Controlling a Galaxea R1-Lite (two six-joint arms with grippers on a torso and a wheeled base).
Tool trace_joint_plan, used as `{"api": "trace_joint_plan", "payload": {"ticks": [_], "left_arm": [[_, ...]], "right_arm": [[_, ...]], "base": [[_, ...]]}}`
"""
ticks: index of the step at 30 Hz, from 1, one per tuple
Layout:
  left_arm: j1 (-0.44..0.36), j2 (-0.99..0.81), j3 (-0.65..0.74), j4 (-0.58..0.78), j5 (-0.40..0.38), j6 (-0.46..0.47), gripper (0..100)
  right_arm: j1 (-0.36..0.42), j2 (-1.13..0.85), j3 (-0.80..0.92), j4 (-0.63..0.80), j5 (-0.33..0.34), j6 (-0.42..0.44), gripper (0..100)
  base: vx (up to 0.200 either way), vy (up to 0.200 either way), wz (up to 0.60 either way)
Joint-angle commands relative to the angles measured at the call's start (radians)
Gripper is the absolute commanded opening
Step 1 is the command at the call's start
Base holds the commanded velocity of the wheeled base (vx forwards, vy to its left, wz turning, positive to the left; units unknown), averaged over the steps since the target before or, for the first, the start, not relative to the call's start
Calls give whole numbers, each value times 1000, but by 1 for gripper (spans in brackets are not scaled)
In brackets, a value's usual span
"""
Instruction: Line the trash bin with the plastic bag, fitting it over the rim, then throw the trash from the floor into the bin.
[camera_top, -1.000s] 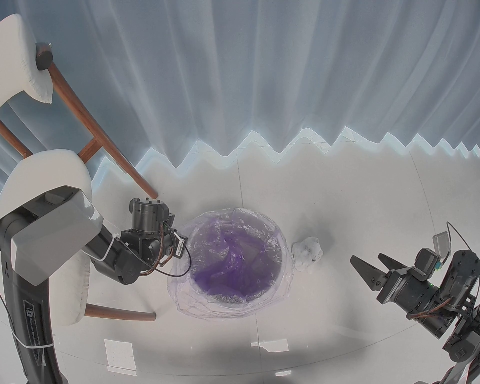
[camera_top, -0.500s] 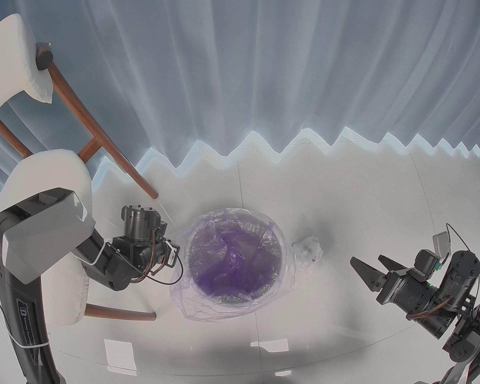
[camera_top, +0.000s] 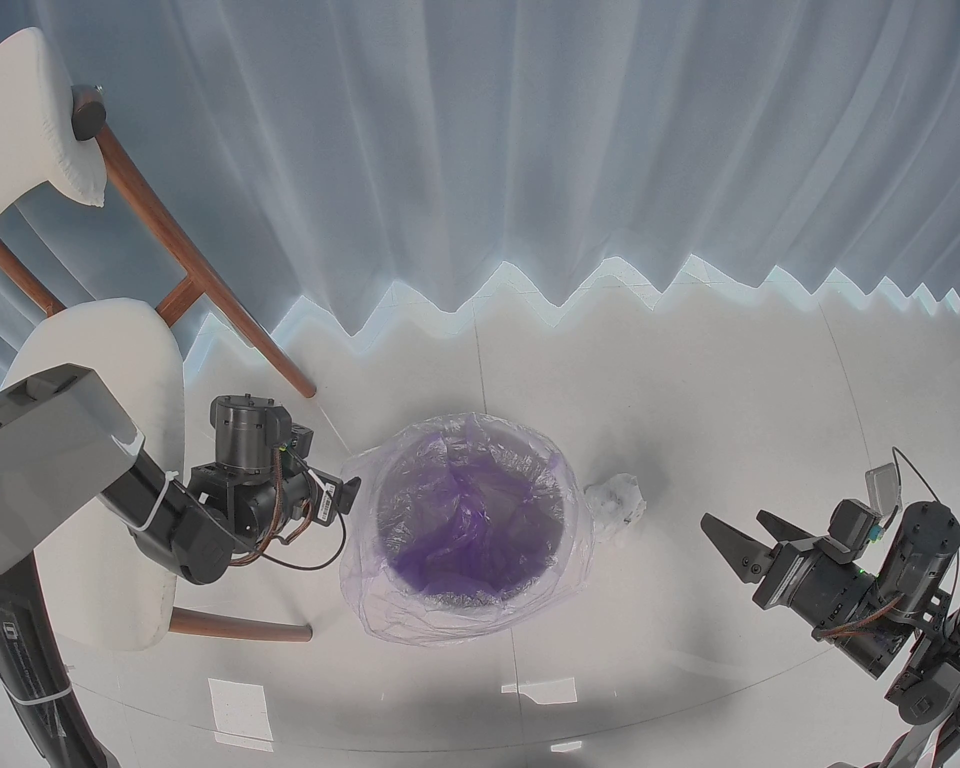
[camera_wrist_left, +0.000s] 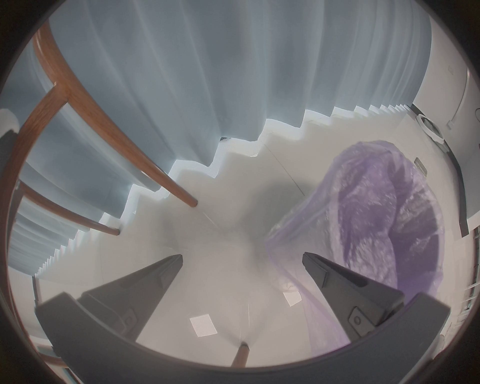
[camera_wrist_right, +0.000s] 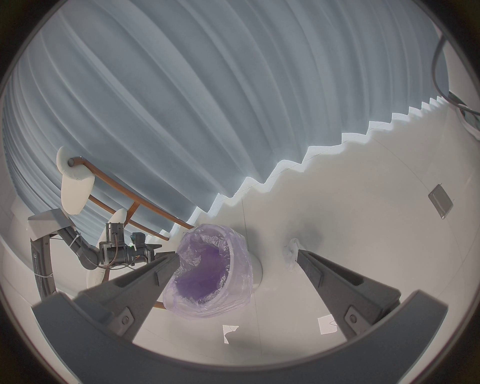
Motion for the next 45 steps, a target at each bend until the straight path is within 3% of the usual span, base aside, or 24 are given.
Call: {"api": "trace_joint_plan", "payload": {"ticks": [1, 7, 12, 37, 38, 45], "left_arm": [[3, -85, 120, 0, -15, 0, 100], [-59, -131, 275, -4, -75, -2, 100], [-94, -115, 278, -4, -103, -2, 100], [-54, -58, 284, -9, -92, -29, 100], [-54, -52, 281, -10, -92, -31, 0], [-63, -34, 259, -10, -68, -34, 0]], "right_arm": [[0, 1, 16, 0, 1, 0, 100], [0, 1, 16, 0, -1, 3, 100], [0, 1, 16, 0, -1, 3, 100], [2, 0, 16, -3, -7, 29, 100], [4, 0, 16, -3, -7, 30, 100], [5, -13, 16, -2, -12, 35, 100]], "base": [[0, 0, 0], [0, 0, 0], [0, 0, 0], [0, 0, 0], [0, 0, 0], [0, 0, 0]]}}
